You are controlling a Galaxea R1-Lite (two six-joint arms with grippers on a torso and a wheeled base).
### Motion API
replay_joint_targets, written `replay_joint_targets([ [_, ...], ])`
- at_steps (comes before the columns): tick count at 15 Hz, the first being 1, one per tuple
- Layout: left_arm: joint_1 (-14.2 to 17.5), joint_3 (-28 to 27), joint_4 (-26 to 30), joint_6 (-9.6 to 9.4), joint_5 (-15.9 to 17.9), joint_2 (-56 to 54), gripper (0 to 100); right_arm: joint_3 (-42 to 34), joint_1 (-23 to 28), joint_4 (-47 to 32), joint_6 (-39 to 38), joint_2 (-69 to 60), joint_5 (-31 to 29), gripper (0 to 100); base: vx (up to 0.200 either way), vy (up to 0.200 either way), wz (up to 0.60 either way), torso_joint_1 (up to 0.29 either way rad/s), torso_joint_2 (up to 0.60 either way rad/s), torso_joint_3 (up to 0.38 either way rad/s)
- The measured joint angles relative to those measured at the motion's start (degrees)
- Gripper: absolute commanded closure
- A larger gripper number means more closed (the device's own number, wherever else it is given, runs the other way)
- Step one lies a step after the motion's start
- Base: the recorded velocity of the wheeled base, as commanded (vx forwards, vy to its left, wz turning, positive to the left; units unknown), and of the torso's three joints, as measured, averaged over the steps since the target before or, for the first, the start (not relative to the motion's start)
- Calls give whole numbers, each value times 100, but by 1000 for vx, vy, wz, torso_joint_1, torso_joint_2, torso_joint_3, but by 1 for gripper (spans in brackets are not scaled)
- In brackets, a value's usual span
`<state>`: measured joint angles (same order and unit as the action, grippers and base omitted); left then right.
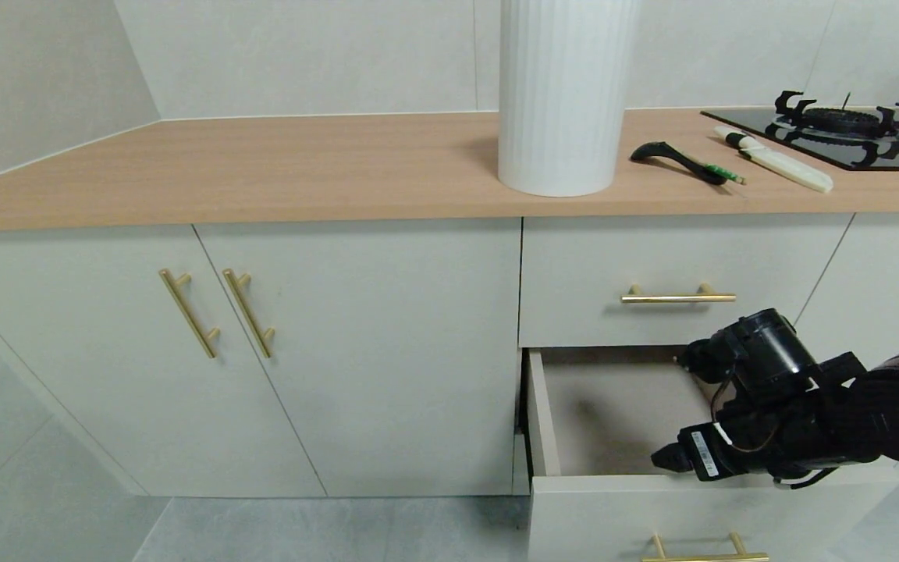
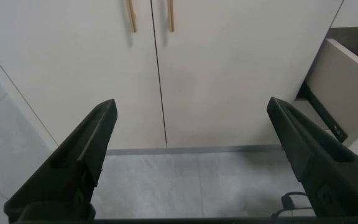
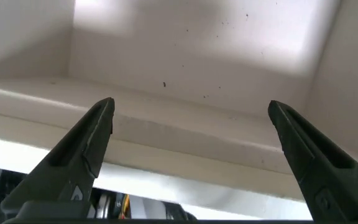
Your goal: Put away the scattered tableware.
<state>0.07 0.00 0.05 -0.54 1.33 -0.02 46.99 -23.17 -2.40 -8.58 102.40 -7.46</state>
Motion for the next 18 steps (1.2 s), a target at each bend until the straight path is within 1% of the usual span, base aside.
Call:
replay_joint_targets([
  [5,0,0,2,0,0,0,0,146,-227,-1042,115,-41,-1,0,0,0,0,0,0,0],
  [7,0,0,2,0,0,0,0,168,-284,-1196,172,-44,2,0,0,0,0,0,0,0],
  [9,0,0,0,-1,1,0,0,166,-350,-1499,301,-45,2,0,0,0,0,0,0,0],
  [11,0,0,-2,0,0,0,0,140,-433,-1864,599,-72,0,0,0,0,0,0,0,0],
  [13,0,0,0,0,0,0,0,135,-538,-2214,653,-96,-11,0,0,0,0,0,0,0],
  [15,-2,0,5,0,0,0,0,134,-623,-2381,660,-94,-4,0,0,0,0,0,0,0],
  [18,-2,0,2,-1,0,0,0,291,-623,-2327,561,-119,-28,0,0,0,0,0,0,0],
])
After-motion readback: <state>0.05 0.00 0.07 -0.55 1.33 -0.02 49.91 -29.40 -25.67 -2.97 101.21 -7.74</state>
